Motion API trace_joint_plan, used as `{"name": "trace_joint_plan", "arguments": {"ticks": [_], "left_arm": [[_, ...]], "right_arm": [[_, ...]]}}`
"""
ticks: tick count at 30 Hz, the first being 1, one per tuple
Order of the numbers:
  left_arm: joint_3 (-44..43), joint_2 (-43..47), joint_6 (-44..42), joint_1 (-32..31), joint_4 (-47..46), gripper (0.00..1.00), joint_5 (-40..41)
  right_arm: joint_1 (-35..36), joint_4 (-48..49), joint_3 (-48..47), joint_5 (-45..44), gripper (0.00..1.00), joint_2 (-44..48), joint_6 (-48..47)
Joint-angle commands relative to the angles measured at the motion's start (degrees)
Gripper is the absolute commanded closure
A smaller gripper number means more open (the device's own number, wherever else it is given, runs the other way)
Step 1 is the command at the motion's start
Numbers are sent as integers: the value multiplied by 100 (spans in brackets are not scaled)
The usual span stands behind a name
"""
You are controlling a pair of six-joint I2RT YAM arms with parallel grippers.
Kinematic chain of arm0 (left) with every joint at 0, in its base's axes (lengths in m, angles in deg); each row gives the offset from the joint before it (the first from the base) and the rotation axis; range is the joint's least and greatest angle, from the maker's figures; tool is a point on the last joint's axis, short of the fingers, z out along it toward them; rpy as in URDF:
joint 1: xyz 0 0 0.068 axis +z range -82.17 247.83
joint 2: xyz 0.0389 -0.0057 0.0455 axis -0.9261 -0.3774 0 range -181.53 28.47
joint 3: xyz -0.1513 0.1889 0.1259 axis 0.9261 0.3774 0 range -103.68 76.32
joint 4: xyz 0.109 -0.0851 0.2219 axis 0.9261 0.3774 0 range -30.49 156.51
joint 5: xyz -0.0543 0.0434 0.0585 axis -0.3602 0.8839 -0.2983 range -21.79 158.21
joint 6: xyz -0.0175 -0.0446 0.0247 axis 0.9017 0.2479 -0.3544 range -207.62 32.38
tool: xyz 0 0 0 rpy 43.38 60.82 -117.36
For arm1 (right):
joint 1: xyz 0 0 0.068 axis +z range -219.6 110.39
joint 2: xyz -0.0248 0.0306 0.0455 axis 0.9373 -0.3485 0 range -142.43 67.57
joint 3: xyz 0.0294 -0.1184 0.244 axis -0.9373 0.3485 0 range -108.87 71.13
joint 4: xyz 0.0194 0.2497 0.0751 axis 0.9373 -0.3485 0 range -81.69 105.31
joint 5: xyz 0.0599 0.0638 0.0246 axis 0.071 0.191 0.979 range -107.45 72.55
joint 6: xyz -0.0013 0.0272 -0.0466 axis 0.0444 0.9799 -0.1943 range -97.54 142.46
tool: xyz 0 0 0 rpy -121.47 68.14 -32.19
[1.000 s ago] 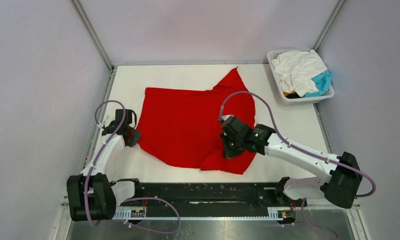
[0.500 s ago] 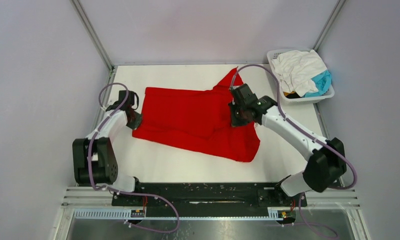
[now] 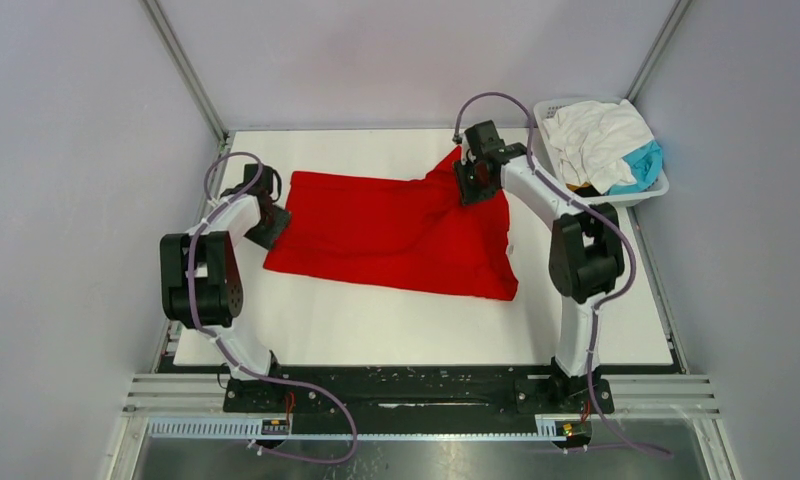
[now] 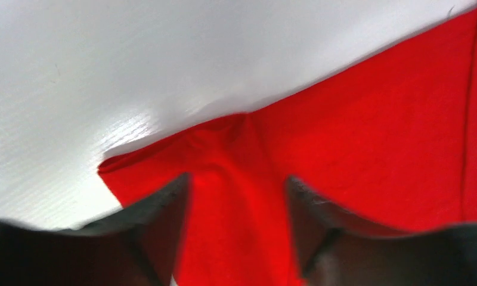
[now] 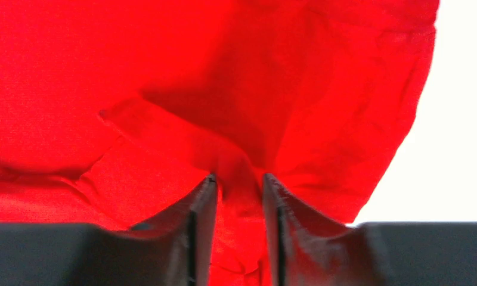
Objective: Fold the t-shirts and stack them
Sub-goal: Fold the flattened tshirt in 1/3 of the way
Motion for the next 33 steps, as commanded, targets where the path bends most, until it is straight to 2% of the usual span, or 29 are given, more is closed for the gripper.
{"name": "trace_joint_plan", "arguments": {"ticks": [1,2,3,4,5,9,12,15,18,21,23,33], "left_arm": [[-405,-43,0,171,-42,22,95],[-470,-5,-47,195,-39,8,39],[-488,68,-103,198,-30,2,-3],[-475,176,-167,197,-46,1,-66],[-424,296,-224,194,-73,1,-152],[106,723,-635,162,-670,1,-1103],[481,669,-790,30,-1180,1,-1900],[464,142,-841,-138,-1326,1,-2280],[327,-378,-829,-286,-1377,1,-2608],[497,-502,-821,-468,-1508,1,-2641],[646,-322,-831,-558,-1398,1,-2353],[2206,952,-1046,-649,-1217,1,-2213]], "right_arm": [[-93,-21,-714,-172,48,-330,6],[-95,-17,-711,-191,37,-271,92],[-95,2,-647,-331,22,-166,188],[-87,33,-510,-391,8,-5,289],[-85,96,-301,-415,2,165,417],[-50,440,1030,26,0,1046,956],[98,916,2039,542,0,1530,1366],[352,1190,2505,798,1,1561,1554],[529,1242,2612,963,0,1208,1892],[533,1365,2960,1055,1,974,2328],[538,1476,3369,1043,1,1022,2528],[536,1595,5898,792,1,2887,3286]]}}
